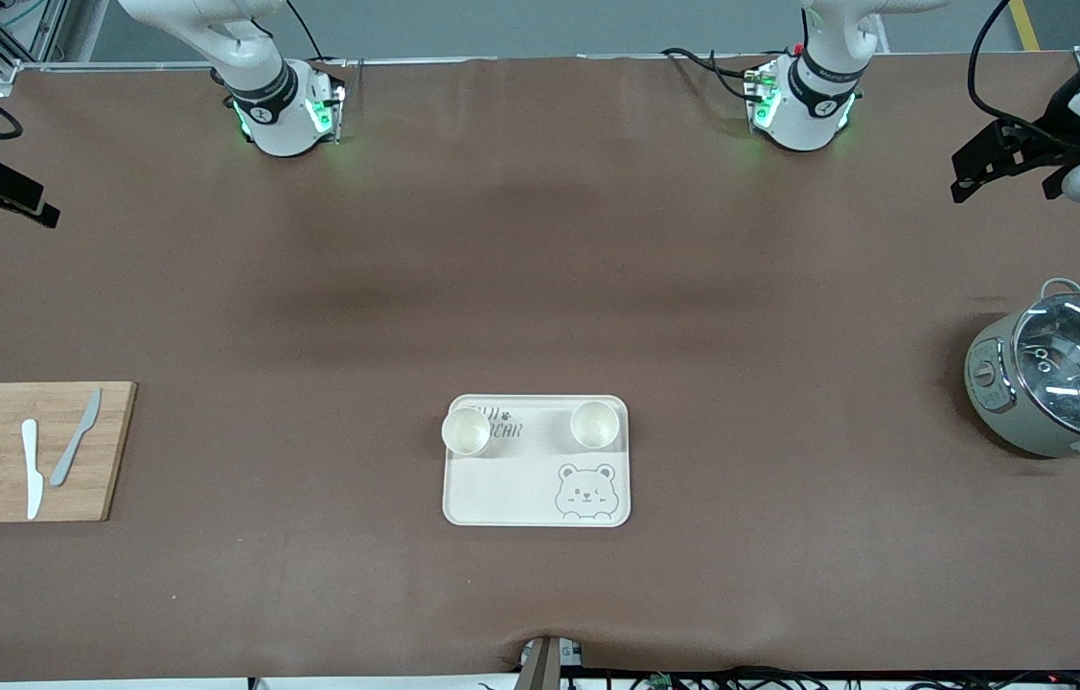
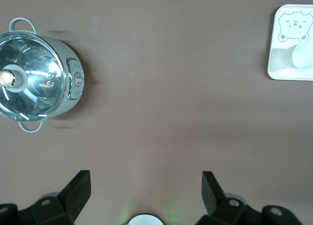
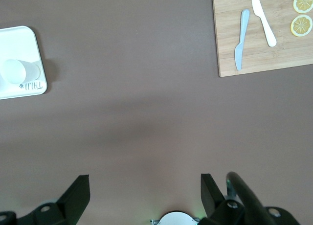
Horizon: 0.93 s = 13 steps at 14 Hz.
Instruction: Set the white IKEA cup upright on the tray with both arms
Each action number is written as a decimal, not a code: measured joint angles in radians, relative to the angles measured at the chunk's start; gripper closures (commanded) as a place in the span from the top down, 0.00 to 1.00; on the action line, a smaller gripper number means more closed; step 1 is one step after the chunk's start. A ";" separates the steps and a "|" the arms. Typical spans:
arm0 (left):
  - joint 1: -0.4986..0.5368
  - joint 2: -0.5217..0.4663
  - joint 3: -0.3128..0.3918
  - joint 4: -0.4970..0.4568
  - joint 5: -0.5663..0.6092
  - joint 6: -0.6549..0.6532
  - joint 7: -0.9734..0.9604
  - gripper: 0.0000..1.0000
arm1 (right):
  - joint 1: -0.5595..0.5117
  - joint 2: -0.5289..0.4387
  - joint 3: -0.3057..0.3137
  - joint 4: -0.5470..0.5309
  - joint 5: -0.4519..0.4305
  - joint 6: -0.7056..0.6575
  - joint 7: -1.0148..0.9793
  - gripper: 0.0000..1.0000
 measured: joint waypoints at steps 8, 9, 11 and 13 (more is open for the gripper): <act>0.006 0.030 0.014 0.042 0.000 0.001 0.000 1.00 | -0.046 0.000 0.091 0.000 -0.040 -0.016 0.001 1.00; 0.006 0.031 0.017 0.044 0.000 0.001 0.000 1.00 | -0.049 0.000 0.092 -0.001 -0.040 -0.016 0.000 1.00; 0.007 0.034 0.020 0.045 0.000 0.001 0.000 1.00 | -0.050 0.000 0.092 -0.007 -0.040 -0.016 0.000 1.00; 0.007 0.036 0.021 0.045 0.000 0.001 0.000 1.00 | -0.051 0.000 0.093 -0.014 -0.040 -0.012 0.000 1.00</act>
